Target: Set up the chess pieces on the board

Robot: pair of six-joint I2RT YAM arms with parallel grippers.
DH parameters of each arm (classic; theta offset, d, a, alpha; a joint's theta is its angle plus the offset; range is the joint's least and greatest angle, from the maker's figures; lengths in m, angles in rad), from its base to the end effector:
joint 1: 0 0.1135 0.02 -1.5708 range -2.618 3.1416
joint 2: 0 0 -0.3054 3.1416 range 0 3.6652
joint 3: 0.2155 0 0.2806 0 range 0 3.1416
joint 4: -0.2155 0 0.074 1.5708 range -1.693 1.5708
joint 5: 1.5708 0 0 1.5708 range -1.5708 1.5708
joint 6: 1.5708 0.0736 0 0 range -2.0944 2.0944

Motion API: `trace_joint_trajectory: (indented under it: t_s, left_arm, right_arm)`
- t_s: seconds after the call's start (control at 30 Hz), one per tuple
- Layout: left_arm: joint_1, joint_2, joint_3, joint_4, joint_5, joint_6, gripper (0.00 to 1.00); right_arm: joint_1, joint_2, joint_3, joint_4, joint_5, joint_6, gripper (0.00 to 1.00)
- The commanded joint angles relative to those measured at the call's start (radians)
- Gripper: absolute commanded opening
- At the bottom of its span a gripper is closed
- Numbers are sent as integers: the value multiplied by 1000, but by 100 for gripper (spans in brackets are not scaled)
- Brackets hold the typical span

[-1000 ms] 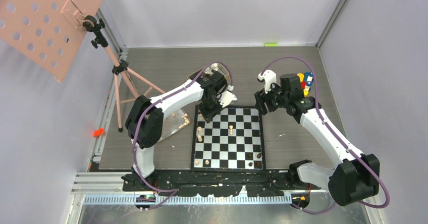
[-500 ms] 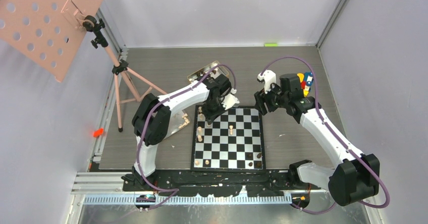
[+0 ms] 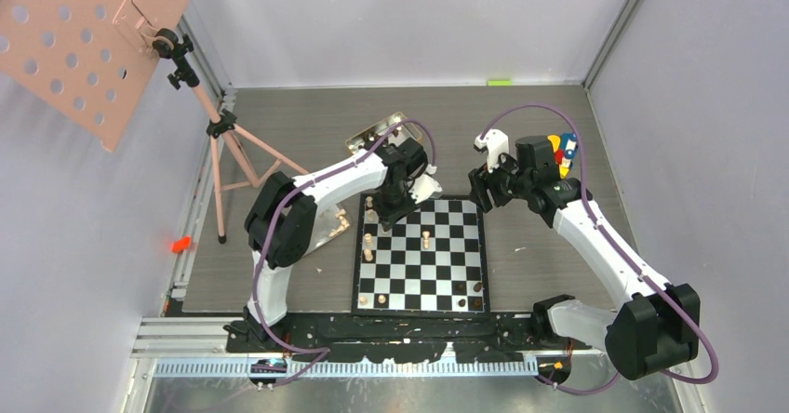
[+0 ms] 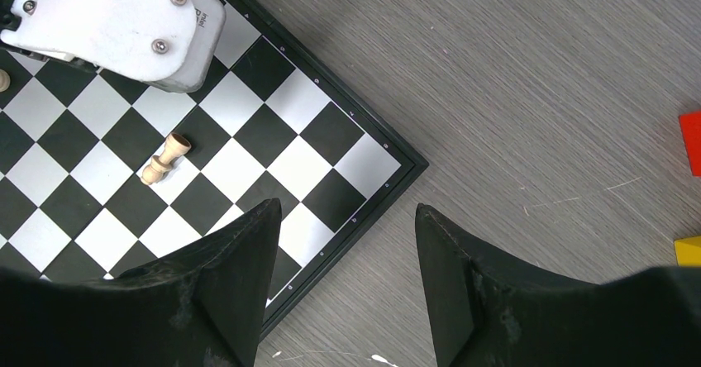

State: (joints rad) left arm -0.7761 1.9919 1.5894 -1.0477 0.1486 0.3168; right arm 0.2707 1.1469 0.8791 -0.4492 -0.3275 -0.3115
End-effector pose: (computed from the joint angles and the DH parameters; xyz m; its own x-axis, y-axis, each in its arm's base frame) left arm 0.3051 -0.3147 0.1943 -0.4534 0.8768 -0.1601 0.8911 0.4422 -0.1022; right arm 0.2663 0.0985 0.2828 -0.4535 -0.4270 -0.7823 -0.6575 0.7529 -0.0298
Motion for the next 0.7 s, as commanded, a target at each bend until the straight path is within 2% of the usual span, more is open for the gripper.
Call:
trace_joint_trajectory:
  t_s: [0.0,0.17,0.4,0.67]
  left_arm:
    - [-6,-16,22,4,-11,-16,26]
    - [-6,-95,1,14,-15,-14,38]
    - [20,-254,-89,63,-59,3,43]
    - [204,-367,-175,79,-58,-13,45]
  right_arm:
    - [-6,-11,17,20,-17,2,67]
    - [-5,-3,18,19,-20,2,67]
    - [-5,-1,18,17,-20,1,67]
    - [-8,1,18,16,-18,0,67]
